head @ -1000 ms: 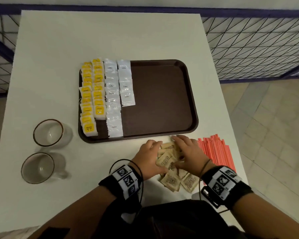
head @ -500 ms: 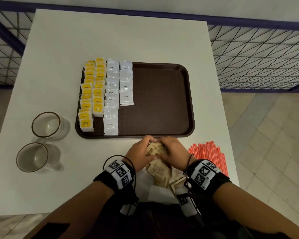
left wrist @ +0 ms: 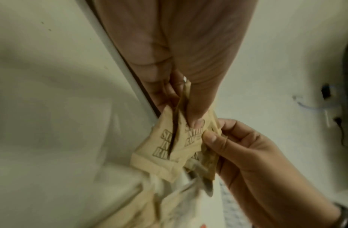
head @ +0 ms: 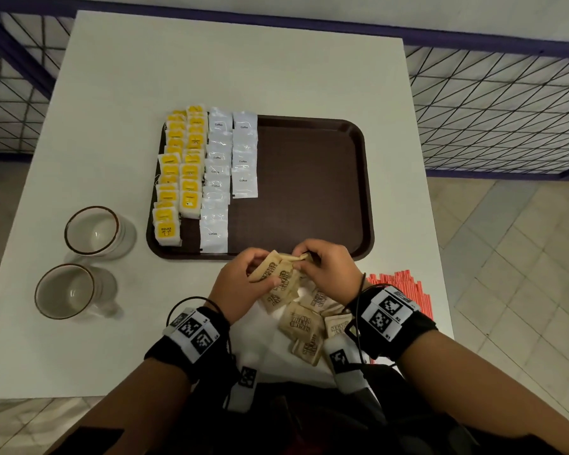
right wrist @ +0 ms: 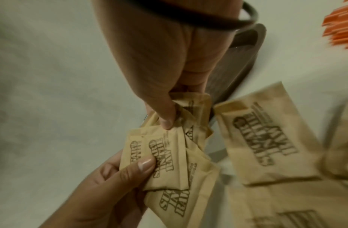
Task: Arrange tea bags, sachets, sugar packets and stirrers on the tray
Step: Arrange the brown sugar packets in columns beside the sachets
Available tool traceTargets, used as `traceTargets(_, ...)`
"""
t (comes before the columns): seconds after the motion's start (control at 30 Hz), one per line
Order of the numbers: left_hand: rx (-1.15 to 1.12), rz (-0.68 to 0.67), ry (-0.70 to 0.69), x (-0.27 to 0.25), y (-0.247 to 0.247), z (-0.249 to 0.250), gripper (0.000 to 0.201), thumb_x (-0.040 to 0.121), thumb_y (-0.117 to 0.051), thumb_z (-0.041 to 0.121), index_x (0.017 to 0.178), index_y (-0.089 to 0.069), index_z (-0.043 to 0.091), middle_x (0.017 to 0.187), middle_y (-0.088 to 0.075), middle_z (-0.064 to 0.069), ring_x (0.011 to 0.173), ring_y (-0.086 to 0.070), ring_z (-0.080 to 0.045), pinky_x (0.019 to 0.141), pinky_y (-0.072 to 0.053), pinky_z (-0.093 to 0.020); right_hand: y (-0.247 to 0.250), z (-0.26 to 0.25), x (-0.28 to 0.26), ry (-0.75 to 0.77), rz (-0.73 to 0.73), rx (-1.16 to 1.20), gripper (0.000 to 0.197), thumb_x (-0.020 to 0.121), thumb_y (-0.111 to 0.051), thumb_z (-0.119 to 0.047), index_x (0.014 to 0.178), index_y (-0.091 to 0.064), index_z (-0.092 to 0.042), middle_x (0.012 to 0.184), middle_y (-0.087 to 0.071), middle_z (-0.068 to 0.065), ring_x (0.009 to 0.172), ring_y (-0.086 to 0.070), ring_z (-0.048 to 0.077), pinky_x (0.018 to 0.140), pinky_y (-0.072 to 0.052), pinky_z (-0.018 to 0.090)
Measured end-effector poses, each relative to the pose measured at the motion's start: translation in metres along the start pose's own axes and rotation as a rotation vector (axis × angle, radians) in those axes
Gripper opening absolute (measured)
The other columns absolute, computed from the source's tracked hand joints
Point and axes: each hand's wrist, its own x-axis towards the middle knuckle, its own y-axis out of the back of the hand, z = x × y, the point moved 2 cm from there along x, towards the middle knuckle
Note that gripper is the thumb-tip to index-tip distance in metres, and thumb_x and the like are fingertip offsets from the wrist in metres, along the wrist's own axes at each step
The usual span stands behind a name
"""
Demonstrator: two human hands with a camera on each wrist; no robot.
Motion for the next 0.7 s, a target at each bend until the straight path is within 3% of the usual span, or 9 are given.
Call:
traceTargets(0.1,-0.206,0.064,0.051,0.001,0.005,0.003,0.029,0.074,-0.075,0.005,0.098,-0.063,0.016,0.088,-0.068,-0.002,0.075,-0.063,-0.005,0.067,-0.052,-0.019,0.004,-0.005,0.007,-0.072,0.053,0.081,0.013,0.079,-0.071,-0.012,0.082,-0.065,-0.023,0.069,-0.059,-0.016,0.059,-0.054,-0.001,0.060,-0.043,0.012)
traceTargets(0.2,-0.429,0.095,0.129,0.003,0.003,0.006,0.022,0.080,-0.068,0.003,0.100,-0.062,0.012,0.092,-0.069,-0.005,0.080,-0.065,-0.012,0.070,-0.053,-0.026,0.007,-0.012,0.013,-0.116,0.084,0.169,0.020,0.079,-0.071,-0.012,0.077,-0.061,-0.029,0.070,-0.062,-0.012,0.061,-0.060,0.007,0.062,-0.055,0.029)
traceTargets(0.37,-0.567,0.018,0.135,0.002,0.000,0.015,0.035,0.079,-0.064,-0.006,0.111,-0.058,0.009,0.107,-0.069,-0.009,0.097,-0.067,-0.018,0.079,-0.056,-0.030,0.014,-0.021,0.021,-0.181,0.157,0.343,0.020,0.078,-0.072,-0.006,0.077,-0.061,-0.023,0.077,-0.067,0.000,0.066,-0.064,0.014,0.065,-0.057,0.034)
traceTargets(0.47,-0.608,0.020,0.130,-0.002,-0.001,0.018,0.038,0.077,-0.064,-0.011,0.108,-0.057,0.009,0.107,-0.069,-0.007,0.096,-0.067,-0.016,0.077,-0.056,-0.028,0.015,-0.023,0.021,-0.218,0.161,0.416,0.018,0.078,-0.072,-0.005,0.079,-0.062,-0.020,0.083,-0.070,0.011,0.072,-0.067,0.021,0.068,-0.058,0.038)
traceTargets(0.57,-0.557,0.068,0.145,-0.003,-0.002,0.019,0.027,0.081,-0.064,-0.005,0.103,-0.059,0.010,0.103,-0.069,-0.009,0.090,-0.068,-0.017,0.068,-0.056,-0.024,0.012,-0.024,0.019,-0.224,0.172,0.385,0.018,0.078,-0.071,-0.005,0.079,-0.062,-0.020,0.082,-0.070,0.009,0.072,-0.067,0.019,0.068,-0.058,0.036)
traceTargets(0.7,-0.442,0.094,0.122,0.000,0.007,0.023,0.013,0.084,-0.063,-0.001,0.094,-0.060,0.006,0.098,-0.069,-0.012,0.082,-0.069,-0.015,0.067,-0.057,-0.025,0.014,-0.024,0.019,-0.252,0.195,0.459,0.015,0.079,-0.071,-0.005,0.080,-0.062,-0.017,0.080,-0.069,0.009,0.064,-0.064,0.013,0.056,-0.053,0.027)
